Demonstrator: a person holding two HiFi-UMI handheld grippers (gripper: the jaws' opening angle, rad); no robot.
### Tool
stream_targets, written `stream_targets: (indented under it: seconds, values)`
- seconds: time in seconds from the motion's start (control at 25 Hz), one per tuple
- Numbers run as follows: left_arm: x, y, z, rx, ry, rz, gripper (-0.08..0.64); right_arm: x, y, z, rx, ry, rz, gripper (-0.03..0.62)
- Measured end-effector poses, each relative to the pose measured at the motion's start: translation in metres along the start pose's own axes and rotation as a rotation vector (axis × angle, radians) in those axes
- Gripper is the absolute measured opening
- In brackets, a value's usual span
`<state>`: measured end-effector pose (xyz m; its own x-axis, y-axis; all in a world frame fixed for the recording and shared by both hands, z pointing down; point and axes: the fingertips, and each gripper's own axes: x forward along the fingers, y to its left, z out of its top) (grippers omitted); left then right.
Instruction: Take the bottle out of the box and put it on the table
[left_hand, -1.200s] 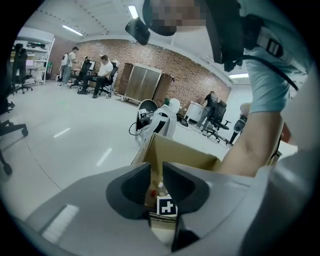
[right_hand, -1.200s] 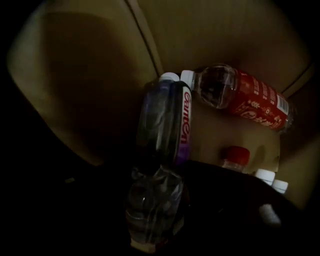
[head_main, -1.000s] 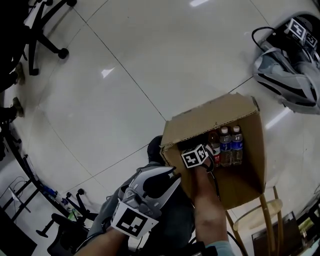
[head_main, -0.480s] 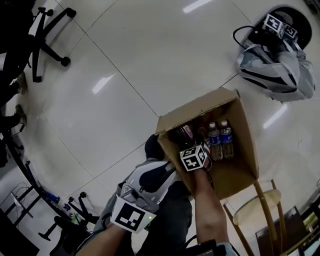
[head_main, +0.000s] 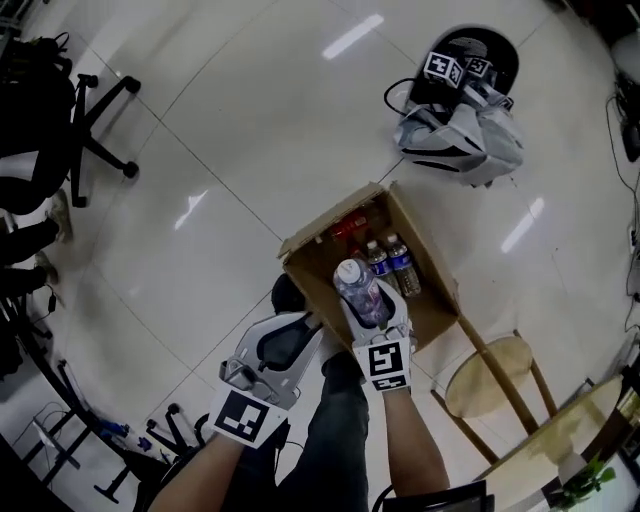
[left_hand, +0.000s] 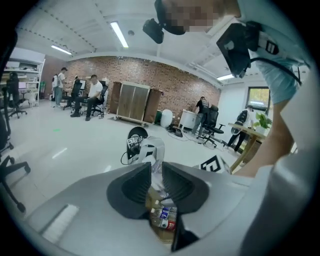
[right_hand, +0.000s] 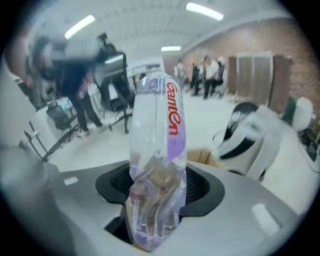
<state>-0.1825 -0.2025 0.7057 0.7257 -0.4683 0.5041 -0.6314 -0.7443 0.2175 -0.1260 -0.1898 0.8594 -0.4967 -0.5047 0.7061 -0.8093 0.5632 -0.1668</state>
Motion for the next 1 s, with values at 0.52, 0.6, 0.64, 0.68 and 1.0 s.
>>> stream_targets:
  seconds: [0.52,0.6,0.64,0.68,1.0]
  values:
    - [-0.044,-0.173,0.217,0.269,-0.118,-0.389,0.067,-0.384,-0.007,0.217,0.148,-0.648,-0.317,0.272]
    - [-0.037,-0.216,0.242,0.315,-0.166,-0.494,0.067,-0.438,-0.010,0.213,0.136,-0.711,-0.421,0.272]
    - [-0.035,-0.239,0.251,0.327,-0.180,-0.544,0.067,-0.464,-0.012,0.207,0.144,-0.743,-0.480,0.272]
    - [-0.033,-0.263,0.259,0.335,-0.186,-0.591,0.067,-0.491,-0.014,0.198,0.154,-0.765,-0.541,0.272]
    - [-0.039,-0.457,0.269,0.497,-0.171,-0.917,0.066,-0.660,-0.023,0.038,0.351,-0.755,-1.033,0.277]
